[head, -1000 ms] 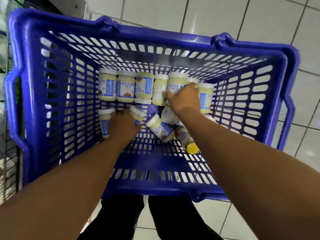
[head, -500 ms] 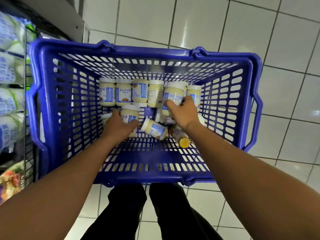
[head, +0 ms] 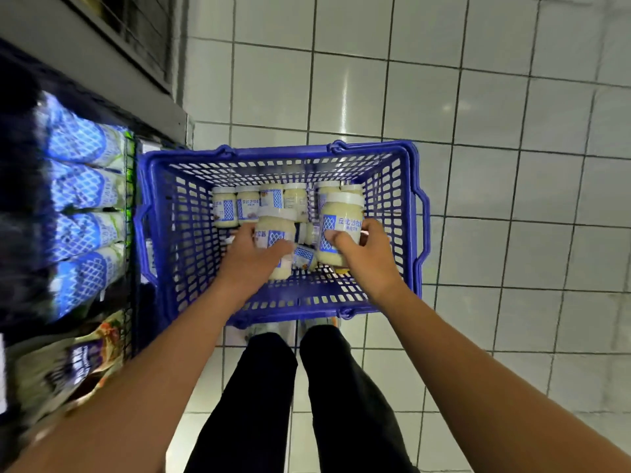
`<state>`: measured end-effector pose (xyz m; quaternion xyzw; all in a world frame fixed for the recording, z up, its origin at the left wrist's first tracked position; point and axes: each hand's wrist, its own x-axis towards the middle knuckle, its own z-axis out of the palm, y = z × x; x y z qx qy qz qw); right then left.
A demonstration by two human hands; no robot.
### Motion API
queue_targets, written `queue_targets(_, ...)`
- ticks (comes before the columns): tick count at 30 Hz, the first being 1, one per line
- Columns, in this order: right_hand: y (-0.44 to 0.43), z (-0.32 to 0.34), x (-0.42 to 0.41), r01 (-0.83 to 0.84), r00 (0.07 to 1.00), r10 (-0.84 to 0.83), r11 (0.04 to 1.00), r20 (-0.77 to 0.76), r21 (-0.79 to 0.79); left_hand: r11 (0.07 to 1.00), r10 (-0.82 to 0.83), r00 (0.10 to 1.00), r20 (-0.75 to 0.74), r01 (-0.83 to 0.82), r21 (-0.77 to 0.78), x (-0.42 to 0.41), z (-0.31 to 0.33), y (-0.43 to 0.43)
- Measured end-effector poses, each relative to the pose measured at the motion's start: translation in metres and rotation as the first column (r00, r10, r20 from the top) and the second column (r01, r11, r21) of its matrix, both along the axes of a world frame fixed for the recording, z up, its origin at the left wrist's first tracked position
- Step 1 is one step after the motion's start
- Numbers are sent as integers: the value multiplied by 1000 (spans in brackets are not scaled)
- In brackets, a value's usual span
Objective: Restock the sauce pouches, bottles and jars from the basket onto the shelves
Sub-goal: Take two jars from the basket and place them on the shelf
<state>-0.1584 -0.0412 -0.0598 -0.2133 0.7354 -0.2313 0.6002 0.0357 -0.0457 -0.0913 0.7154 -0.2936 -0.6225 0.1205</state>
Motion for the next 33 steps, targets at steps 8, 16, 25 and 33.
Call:
queue_targets(8,18,134,3,89,996,-87,993,27,-82,993,31,992,-125,-45,-110,-17,146,0)
queue_targets(16,39,270,7,119,990,-105,978,90,-169,981,-97,977,-191,62,-182,-22,285,10)
queue_targets(25,56,393,11,128,983,-82,948,163,-292,968,-59,955,-292,-17,-251,-17,408,17)
queue_targets(33,66,459,19,116,983,-55,929,177,-352,949,-36,939,-343,-75,-305,-3,477,27)
